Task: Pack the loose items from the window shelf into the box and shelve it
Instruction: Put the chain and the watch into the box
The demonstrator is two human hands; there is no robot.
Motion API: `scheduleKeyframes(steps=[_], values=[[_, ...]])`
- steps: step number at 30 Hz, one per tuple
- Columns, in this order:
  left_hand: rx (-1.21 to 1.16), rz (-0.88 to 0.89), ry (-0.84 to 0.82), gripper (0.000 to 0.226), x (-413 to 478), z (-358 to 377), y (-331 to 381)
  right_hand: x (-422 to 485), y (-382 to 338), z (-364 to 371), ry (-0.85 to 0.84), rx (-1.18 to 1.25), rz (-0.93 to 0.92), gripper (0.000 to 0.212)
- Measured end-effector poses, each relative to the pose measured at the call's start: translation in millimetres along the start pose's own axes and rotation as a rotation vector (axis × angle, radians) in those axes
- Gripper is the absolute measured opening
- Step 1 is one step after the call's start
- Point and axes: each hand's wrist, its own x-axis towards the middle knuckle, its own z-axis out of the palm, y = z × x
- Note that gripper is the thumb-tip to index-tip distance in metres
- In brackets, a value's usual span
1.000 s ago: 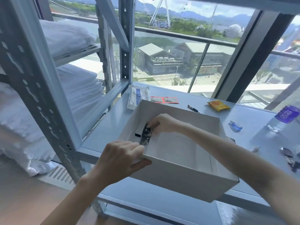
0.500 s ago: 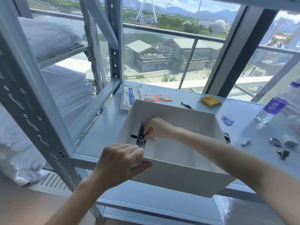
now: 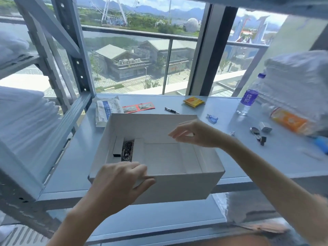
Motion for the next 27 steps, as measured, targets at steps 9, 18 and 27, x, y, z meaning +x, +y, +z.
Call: scheduleKeyframes(steps=[9,18,27], values=[[-0.201,0.196,0.039,0.042,66.5,25.8,78.6,-138.7,44.6,-18.2,0.446,0.015,0.29,0.017],[-0.141,0.337,-0.041,0.027,126.5,63.8,178.7,-229.9,111.7,-27.6,0.459,0.105,0.632,0.019],[-0.094,0.057,-0.41,0.062,187.4,164.6,242.8,-234.6,232.2,-56.0,0.429,0.04,0.735,0.017]])
